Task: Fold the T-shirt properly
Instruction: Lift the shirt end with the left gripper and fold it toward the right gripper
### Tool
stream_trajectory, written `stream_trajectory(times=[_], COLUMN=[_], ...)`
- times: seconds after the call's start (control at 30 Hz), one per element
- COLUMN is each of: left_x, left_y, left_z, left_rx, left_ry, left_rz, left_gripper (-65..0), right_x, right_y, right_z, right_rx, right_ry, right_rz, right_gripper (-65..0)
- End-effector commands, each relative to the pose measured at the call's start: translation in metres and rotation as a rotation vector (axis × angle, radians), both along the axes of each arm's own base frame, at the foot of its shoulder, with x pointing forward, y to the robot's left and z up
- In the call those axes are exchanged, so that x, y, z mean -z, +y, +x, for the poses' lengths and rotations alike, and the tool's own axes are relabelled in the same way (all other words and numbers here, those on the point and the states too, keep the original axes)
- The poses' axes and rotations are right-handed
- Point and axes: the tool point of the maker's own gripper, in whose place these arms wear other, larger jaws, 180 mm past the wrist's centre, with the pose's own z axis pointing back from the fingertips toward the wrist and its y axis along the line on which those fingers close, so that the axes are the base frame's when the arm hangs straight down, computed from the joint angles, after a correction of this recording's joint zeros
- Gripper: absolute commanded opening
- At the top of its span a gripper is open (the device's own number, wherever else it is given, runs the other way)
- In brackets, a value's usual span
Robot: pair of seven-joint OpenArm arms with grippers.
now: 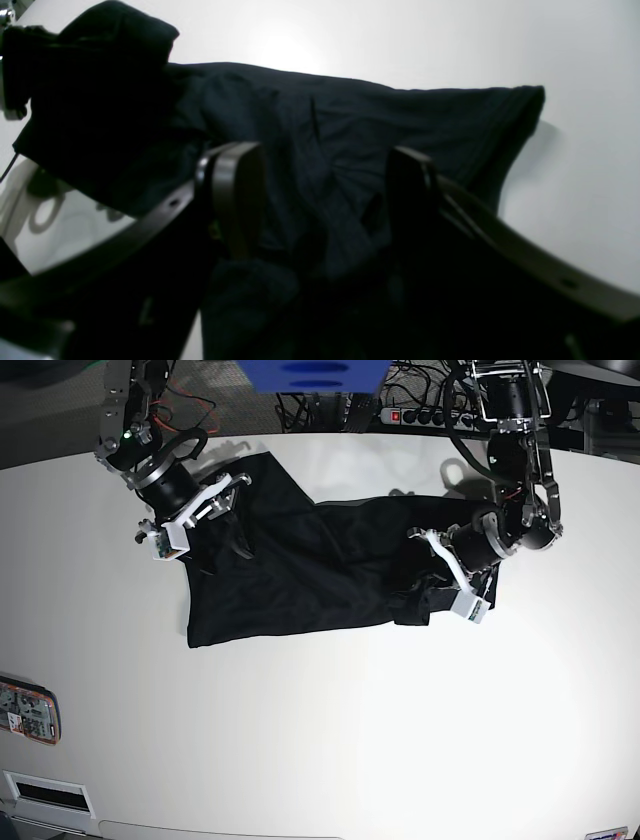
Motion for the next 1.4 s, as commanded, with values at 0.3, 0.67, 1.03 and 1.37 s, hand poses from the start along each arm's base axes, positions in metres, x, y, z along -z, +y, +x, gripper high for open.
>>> stream_trajectory(times=[0.3, 0.67, 1.03, 1.37], left_x=[-0.017, -0.008, -0.019, -0.016], left_y=[-0.023, -0.029, -0.019, -0.087], left_z=[0.012, 0.024, 0.022, -0.003], left_rx=[0.042, 0.058, 0.071, 0.263], left_ry=[-0.063, -0.095, -0.141, -0.137], left_rz=[-0.043, 0.085, 0.143, 0.089], left_gripper=[-59.7, -43.2, -17.5, -17.4], right_x=[-0.014, -0.013, -0.013, -0.013], right_y=[-0.001, -0.002, -0.002, -0.002], right_z=[0.005, 0.004, 0.005, 0.004], right_rx=[0.003, 0.006, 0.006, 0.006], right_ry=[-0.050, -0.048, -0.048, -0.046], right_rz=[0.022, 0.020, 0.020, 0.020], right_gripper=[-28.1, -28.1, -28.1, -28.1])
